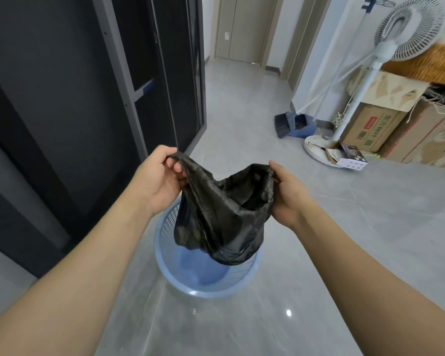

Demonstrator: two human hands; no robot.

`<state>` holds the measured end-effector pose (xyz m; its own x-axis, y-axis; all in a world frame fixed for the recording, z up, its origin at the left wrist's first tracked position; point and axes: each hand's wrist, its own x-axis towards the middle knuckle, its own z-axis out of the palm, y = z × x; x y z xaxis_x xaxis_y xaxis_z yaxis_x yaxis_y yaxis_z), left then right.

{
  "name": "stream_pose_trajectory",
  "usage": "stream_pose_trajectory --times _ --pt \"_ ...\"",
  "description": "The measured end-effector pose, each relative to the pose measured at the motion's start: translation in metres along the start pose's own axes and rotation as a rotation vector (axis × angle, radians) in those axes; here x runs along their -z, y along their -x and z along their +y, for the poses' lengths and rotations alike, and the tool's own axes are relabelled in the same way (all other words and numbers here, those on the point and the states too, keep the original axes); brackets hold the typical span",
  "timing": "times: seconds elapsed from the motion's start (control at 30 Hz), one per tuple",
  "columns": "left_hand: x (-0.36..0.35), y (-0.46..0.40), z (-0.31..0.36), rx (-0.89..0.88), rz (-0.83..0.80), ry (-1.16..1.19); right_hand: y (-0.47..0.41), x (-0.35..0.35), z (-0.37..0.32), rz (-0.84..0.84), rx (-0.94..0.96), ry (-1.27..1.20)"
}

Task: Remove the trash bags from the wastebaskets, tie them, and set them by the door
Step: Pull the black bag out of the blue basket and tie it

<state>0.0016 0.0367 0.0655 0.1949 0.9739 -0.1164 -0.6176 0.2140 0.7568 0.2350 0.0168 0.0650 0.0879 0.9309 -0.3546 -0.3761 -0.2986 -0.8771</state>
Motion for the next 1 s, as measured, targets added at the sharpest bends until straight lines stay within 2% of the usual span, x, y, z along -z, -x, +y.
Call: stream_pose_trajectory --times 0.2,0.3,0.47,0.6,0.77,1.0 --pt "-0.04 0.008 0.012 -0.127 -0.026 -0.058 0.02 -0.01 -0.039 -0.05 0.107 -0.125" --pt "-0.064 0.016 0.021 -0.184 -0.098 -0.122 0.042 -0.008 -0.065 -0.055 0.178 -0.193" --pt "-0.124 0.028 0.013 -0.18 -0.242 -0.167 0.081 0.024 -0.107 -0.005 0.312 -0.231" --pt "-0.177 0.033 -0.015 -0.143 -0.273 -0.233 0.109 0.069 -0.128 0.067 0.362 -0.242" --pt "-0.226 0.03 -0.073 -0.092 -0.252 -0.386 0.119 0.139 -0.122 0.195 0.329 -0.229" --pt "-0.226 0.019 -0.181 0.156 -0.111 -0.648 0.112 0.236 -0.062 0.348 0.075 -0.044"
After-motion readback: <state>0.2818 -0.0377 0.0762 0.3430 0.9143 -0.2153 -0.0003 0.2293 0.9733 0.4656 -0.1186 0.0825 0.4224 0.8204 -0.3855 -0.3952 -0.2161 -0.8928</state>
